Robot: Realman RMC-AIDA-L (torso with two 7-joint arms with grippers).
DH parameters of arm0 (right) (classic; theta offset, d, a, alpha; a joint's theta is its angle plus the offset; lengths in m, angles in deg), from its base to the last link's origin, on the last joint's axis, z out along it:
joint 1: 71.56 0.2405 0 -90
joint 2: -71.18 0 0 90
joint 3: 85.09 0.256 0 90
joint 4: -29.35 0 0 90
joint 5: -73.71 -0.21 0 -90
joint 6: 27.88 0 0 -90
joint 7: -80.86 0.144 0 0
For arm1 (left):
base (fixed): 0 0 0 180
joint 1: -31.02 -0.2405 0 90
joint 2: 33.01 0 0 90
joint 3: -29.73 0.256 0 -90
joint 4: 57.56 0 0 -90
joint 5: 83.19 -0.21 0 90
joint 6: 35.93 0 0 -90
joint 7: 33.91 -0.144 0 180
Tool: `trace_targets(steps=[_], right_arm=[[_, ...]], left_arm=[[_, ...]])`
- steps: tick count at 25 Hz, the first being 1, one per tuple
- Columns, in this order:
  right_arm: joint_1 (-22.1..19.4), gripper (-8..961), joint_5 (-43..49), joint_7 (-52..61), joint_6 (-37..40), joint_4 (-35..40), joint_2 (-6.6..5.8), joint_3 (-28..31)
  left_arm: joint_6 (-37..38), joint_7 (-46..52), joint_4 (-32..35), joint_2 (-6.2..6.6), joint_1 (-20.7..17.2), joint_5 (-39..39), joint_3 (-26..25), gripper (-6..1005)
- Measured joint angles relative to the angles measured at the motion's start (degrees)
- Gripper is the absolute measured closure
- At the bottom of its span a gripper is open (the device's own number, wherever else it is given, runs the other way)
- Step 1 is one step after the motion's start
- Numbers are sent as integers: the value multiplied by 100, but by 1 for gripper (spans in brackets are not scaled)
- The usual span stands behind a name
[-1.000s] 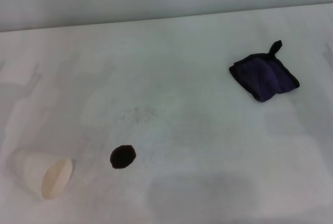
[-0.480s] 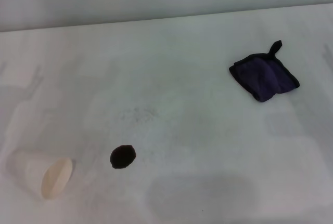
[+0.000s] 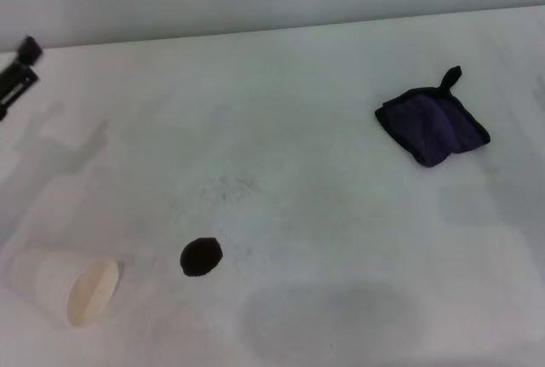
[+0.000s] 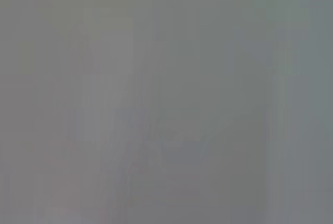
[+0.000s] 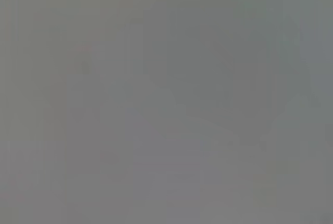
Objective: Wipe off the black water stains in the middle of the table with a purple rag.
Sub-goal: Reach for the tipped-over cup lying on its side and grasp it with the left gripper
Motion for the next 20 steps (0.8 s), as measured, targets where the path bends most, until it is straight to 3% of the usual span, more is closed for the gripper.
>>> trace_targets(steps=[7,12,15,20], right_arm=[[61,80,-24,40,121,-99,14,16],[236,80,-210,-9,149,-373,39,56],[292,79,-234,-7,150,-435,42,121],[431,80,-248,31,116,-562,50,441]], left_arm=[[233,2108,1729,558,-161,-2451,-68,106],[-405,3811,2867,967,33,-4412,-569,106],[-970,4274,3229,1021,326,-5551,-1027,107],[-1661,4385,3913,946,588,-7093,-1434,110]])
